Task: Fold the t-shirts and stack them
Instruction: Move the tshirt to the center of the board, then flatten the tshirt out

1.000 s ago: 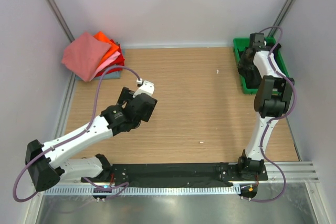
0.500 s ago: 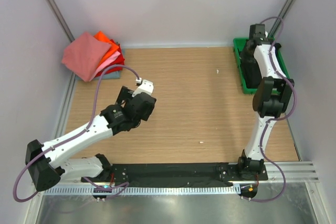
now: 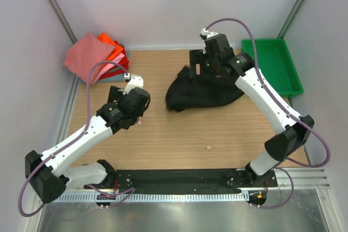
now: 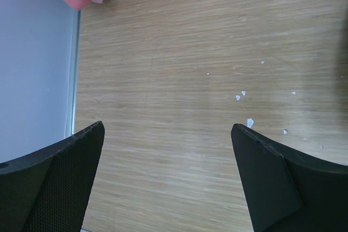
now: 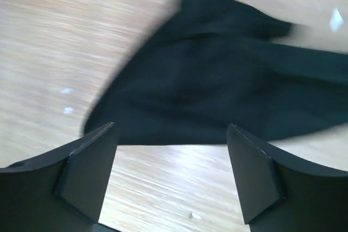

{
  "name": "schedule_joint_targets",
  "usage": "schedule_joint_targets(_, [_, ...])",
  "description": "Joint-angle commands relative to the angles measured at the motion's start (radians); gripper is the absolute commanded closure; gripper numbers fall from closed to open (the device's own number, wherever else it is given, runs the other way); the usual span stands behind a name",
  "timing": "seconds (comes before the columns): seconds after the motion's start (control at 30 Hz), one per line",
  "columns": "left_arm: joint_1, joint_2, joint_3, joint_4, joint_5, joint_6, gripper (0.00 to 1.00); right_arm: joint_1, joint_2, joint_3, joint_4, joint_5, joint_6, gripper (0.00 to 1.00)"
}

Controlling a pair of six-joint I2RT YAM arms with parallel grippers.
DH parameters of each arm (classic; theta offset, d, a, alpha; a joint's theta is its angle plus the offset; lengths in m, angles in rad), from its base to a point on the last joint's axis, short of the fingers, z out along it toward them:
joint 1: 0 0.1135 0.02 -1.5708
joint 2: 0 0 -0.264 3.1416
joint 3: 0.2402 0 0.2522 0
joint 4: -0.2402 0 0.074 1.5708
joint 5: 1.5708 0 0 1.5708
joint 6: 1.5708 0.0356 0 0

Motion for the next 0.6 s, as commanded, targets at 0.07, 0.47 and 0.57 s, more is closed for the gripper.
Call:
schedule_joint_targets(0.07, [0.025,-0.033,0.019,0.007,-0.055,-0.033,0.00,-0.058,-0.068,-0.211,-0.020,0.171,0.087,0.11])
schedule_joint_targets(0.47, [0.052,0.085,0.111,0.038,0.224,-0.024,0.00,-0.059,-0.179,-0.581,0.166,0.090,0.130,0.09])
schedule_joint_targets(0.57, [0.123,0.122,0.139,0.048,0.284,-0.018,0.00,-0.070,-0.098,-0.555,0.184,0.153,0.100,0.09])
